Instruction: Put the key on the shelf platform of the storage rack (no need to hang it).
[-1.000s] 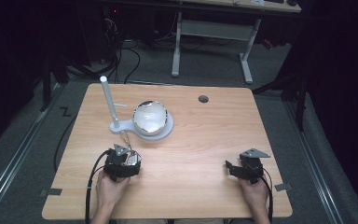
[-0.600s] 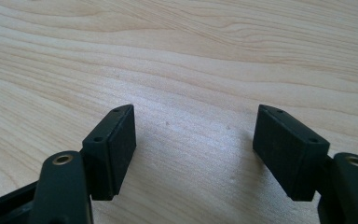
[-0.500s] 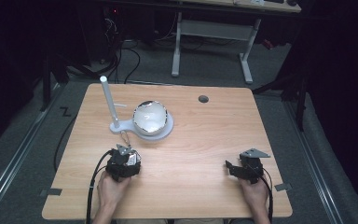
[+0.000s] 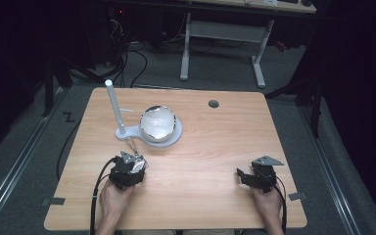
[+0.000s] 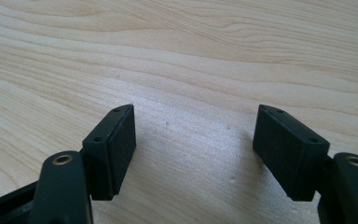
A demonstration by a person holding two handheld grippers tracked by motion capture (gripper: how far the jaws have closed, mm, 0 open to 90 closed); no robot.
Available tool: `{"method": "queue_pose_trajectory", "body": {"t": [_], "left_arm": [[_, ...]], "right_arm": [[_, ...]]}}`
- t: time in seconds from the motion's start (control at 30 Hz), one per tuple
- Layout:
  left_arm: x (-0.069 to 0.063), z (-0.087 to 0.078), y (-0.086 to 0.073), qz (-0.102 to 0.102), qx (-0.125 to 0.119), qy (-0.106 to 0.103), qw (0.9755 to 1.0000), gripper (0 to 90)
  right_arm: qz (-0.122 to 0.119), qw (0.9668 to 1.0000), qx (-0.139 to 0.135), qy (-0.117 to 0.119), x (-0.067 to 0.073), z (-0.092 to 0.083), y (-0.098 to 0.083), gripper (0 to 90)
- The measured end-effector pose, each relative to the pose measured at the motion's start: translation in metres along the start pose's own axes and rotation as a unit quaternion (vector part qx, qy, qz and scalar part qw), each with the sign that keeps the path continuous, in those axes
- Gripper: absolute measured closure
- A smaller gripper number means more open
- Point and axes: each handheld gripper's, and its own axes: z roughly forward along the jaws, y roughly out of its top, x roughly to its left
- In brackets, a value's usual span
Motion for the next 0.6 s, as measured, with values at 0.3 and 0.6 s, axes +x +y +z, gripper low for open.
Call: {"method": "queue_pose_trajectory", "body": {"t": [0.3,0.6], "left_arm": [[0.004,-0.012,0.001,0.006,-0.027,-0.007,0.9996,50.1],[0.008,-0.032,0.009,0.002,-0.049,-0.016,0.9987,50.1]], "right_arm": [[-0.001,1.0,0.0,0.0,0.0,0.0,0.0,30.4],[-0.002,1.0,0.0,0.001,0.0,0.0,0.0,30.1]]}}
